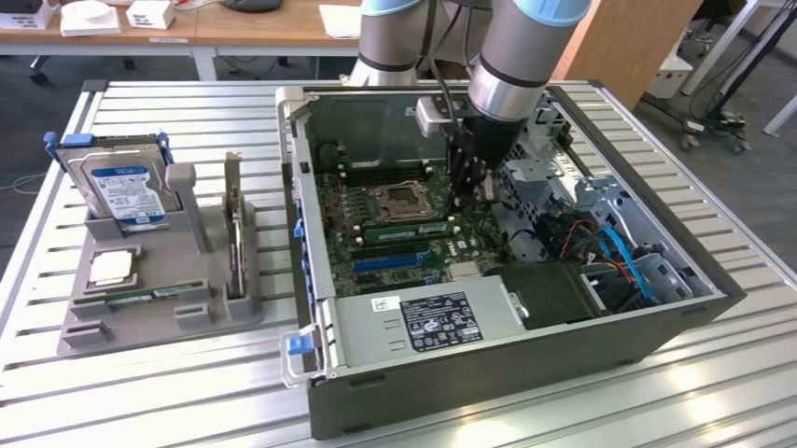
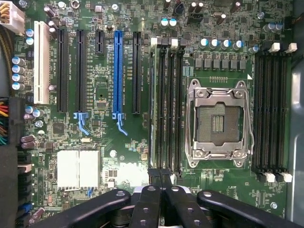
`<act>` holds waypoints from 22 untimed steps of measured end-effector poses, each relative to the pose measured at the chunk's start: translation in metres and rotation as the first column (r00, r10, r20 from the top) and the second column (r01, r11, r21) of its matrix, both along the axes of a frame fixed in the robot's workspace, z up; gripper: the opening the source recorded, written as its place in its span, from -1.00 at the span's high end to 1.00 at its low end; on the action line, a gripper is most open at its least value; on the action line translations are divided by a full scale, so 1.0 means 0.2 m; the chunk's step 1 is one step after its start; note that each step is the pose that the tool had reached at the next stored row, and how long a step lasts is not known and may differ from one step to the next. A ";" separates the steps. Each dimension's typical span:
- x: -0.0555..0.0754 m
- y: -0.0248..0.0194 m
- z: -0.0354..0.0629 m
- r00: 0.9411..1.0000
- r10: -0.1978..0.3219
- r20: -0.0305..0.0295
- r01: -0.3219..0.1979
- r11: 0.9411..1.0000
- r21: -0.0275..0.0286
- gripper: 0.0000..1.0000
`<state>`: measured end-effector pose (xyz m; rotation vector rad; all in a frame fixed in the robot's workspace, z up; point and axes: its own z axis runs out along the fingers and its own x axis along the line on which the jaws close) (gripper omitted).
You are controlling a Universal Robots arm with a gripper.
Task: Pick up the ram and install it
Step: 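Press down the ram until it locks into place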
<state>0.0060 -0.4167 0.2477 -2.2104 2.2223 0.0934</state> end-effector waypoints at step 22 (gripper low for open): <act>0.01 0.000 -0.033 1.000 0.000 0.001 0.000 1.000 0.000 0.80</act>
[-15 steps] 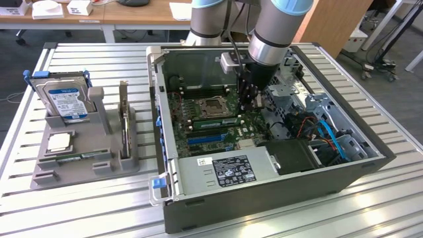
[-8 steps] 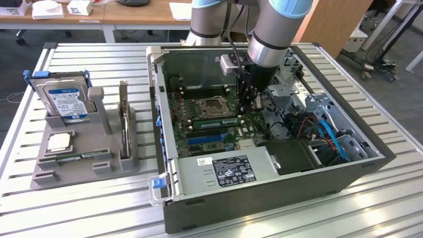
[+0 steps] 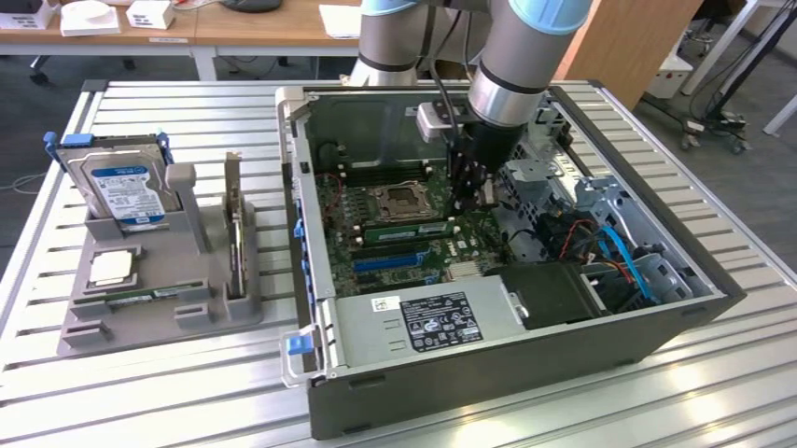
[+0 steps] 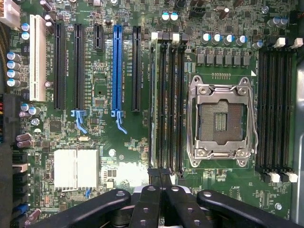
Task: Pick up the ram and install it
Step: 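Press down the ram until it locks into place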
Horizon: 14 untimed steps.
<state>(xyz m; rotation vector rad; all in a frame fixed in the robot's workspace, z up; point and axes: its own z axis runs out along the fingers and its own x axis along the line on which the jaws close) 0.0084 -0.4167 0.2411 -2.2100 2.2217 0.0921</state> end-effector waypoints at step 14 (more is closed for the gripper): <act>0.00 0.011 -0.027 1.000 0.000 0.000 0.000 1.000 0.000 0.80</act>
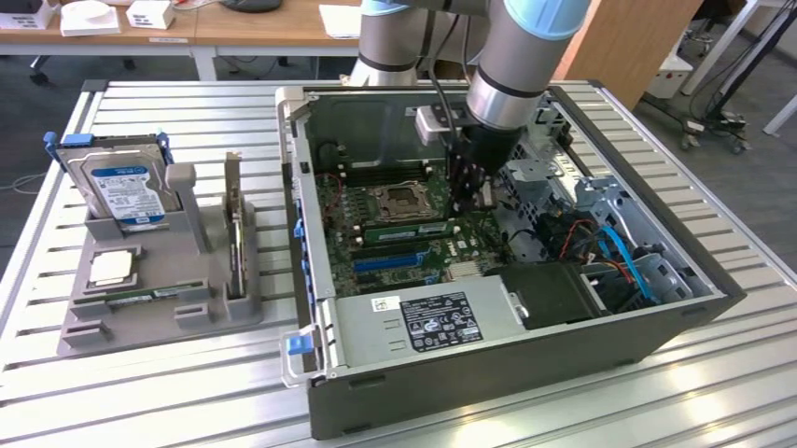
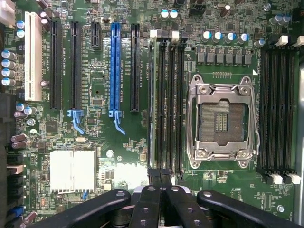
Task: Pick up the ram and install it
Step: 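Press down the ram until it locks into place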
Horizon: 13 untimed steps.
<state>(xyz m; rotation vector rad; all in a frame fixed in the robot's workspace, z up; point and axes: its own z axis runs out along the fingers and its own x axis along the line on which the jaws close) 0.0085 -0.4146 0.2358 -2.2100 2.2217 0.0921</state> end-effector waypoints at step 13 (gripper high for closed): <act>0.00 0.001 -0.016 1.000 0.000 0.000 0.000 1.000 0.000 0.80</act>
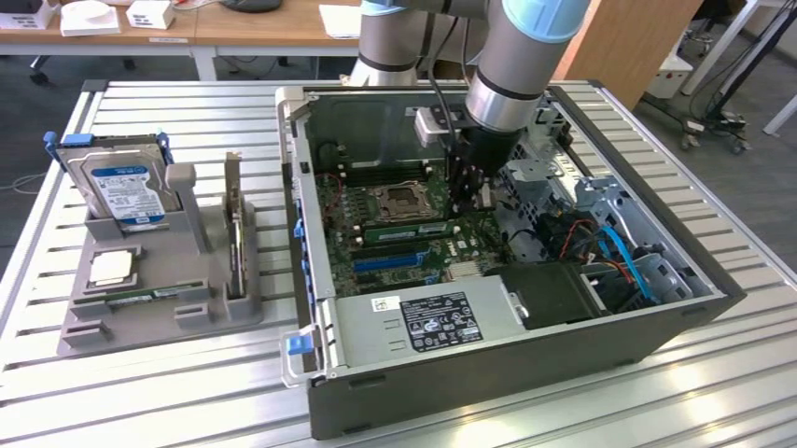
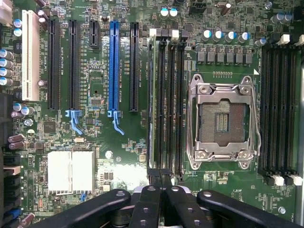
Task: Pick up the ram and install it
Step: 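Press down the ram until it locks into place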
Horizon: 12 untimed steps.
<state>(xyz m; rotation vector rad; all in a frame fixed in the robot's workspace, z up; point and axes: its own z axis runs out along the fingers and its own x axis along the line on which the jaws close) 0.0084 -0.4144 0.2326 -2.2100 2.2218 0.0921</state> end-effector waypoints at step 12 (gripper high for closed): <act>0.00 0.000 -0.017 1.000 0.000 0.000 0.000 1.000 0.000 0.80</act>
